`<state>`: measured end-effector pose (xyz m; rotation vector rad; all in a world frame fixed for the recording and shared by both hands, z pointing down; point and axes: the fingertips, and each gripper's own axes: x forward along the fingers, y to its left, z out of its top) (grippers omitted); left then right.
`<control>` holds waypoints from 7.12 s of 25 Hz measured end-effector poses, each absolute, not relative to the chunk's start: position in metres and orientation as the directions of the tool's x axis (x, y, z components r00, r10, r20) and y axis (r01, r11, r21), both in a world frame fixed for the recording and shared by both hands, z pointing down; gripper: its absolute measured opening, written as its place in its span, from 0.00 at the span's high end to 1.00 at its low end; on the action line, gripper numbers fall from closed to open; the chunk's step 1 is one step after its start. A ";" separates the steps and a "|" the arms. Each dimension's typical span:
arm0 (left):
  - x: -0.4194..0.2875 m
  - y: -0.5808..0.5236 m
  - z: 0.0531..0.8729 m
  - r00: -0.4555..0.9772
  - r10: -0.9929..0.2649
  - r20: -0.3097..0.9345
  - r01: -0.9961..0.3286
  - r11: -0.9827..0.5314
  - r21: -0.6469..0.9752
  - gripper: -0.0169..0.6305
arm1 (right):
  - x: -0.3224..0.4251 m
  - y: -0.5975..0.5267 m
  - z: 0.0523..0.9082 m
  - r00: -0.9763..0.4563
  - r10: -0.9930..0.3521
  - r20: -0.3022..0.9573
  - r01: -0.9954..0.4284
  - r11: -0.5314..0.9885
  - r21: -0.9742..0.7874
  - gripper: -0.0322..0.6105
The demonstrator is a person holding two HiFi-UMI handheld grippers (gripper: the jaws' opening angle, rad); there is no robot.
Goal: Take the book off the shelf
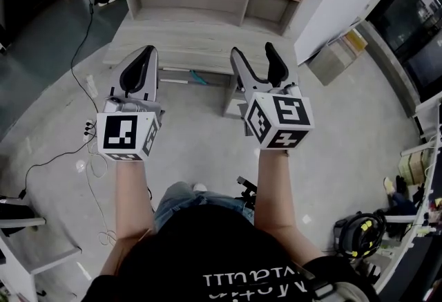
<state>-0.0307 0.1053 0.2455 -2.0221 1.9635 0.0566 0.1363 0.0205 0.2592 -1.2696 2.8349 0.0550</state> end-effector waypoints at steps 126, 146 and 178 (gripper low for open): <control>-0.215 -0.373 0.246 0.141 -0.972 -0.190 -0.958 -0.085 -0.275 0.96 | -0.062 -0.532 0.338 -0.559 -0.829 0.007 -0.184 0.116 -0.976 0.42; -0.208 -0.359 0.258 0.215 -0.959 -0.183 -0.955 -0.168 -0.244 0.96 | -0.047 -0.488 0.337 -0.534 -0.844 -0.045 -0.176 0.163 -0.971 0.53; -0.218 -0.343 0.278 0.341 -0.918 -0.204 -0.937 -0.315 -0.150 0.96 | -0.040 -0.405 0.329 -0.492 -0.861 -0.128 -0.319 0.315 -0.894 0.57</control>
